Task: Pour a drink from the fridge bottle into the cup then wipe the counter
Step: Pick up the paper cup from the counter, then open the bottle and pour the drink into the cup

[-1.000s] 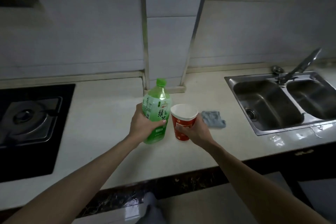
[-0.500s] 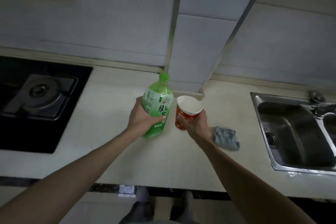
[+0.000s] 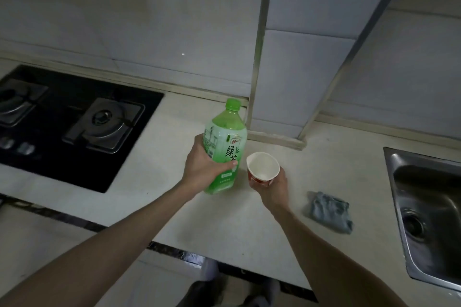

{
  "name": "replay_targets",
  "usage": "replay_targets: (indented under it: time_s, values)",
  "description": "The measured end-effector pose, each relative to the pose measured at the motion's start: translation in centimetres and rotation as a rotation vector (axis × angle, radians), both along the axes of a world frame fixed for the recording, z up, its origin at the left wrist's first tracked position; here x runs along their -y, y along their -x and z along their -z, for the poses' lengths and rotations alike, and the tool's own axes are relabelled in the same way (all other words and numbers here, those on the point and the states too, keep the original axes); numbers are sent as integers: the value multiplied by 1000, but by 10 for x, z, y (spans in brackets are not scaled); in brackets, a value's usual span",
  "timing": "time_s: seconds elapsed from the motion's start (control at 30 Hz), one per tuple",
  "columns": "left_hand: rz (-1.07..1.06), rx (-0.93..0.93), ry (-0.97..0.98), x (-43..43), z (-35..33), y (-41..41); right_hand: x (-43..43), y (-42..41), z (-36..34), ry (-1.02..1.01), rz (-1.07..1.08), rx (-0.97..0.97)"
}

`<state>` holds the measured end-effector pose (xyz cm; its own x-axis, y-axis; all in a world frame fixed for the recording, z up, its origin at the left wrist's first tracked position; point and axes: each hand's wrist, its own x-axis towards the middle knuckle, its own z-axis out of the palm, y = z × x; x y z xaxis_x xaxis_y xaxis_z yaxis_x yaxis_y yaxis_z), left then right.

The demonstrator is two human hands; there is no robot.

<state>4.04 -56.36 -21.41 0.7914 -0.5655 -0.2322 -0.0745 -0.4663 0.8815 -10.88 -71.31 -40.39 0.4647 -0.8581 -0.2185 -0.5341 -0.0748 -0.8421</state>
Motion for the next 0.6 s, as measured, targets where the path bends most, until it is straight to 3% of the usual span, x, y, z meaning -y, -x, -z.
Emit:
replay_targets:
  time_s: [0.13,0.4,0.5,0.6]
  values:
    - [1,4,10,-4,-2,8,-17,11,-26,10,0,44]
    - [21,7,10,-6,-2,12,-14,30,-50,65,-176,-68]
    - [46,21,8,-5,-4,8,0,36,-81,63,-35,-143]
    - [57,43,2,-3,-7,3,18,30,-126,101,152,-27]
